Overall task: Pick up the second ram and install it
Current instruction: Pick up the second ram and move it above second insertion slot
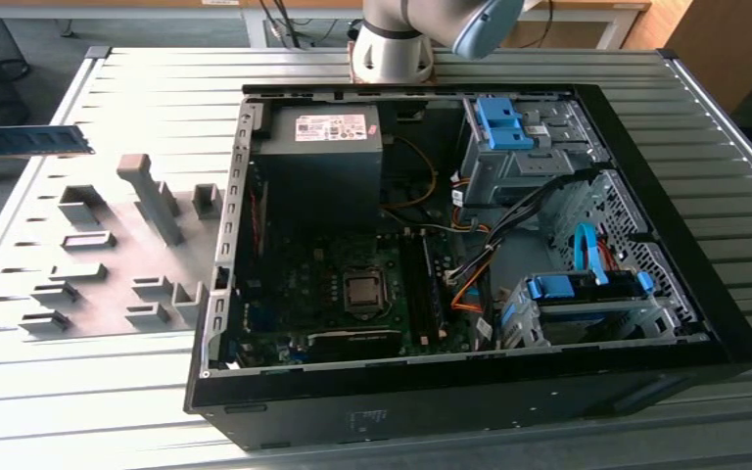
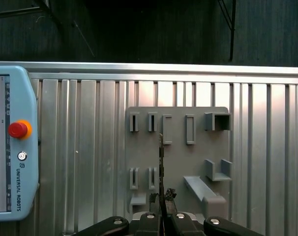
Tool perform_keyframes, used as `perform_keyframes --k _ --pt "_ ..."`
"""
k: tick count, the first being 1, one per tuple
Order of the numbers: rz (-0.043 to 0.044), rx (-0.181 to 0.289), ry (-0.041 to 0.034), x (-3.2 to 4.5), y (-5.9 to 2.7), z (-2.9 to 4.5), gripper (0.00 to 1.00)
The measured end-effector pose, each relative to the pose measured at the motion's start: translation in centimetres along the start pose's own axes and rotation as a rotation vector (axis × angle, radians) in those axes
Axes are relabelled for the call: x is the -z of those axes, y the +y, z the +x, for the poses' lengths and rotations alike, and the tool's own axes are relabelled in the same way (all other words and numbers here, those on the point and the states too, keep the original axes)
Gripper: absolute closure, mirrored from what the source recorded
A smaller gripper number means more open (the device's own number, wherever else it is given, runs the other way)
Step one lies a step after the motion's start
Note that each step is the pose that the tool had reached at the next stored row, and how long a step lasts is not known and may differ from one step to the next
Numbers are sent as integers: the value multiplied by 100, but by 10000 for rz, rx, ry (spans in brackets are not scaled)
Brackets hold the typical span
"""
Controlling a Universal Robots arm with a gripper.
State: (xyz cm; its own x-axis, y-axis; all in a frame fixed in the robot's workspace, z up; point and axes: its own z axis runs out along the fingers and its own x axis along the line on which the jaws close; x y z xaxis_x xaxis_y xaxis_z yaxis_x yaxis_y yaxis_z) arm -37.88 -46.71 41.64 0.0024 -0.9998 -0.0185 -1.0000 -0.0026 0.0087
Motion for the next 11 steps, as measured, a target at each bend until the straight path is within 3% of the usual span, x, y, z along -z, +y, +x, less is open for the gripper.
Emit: perform_keyframes --k 11 --pt "1 0 -1 0 -64 0 86"
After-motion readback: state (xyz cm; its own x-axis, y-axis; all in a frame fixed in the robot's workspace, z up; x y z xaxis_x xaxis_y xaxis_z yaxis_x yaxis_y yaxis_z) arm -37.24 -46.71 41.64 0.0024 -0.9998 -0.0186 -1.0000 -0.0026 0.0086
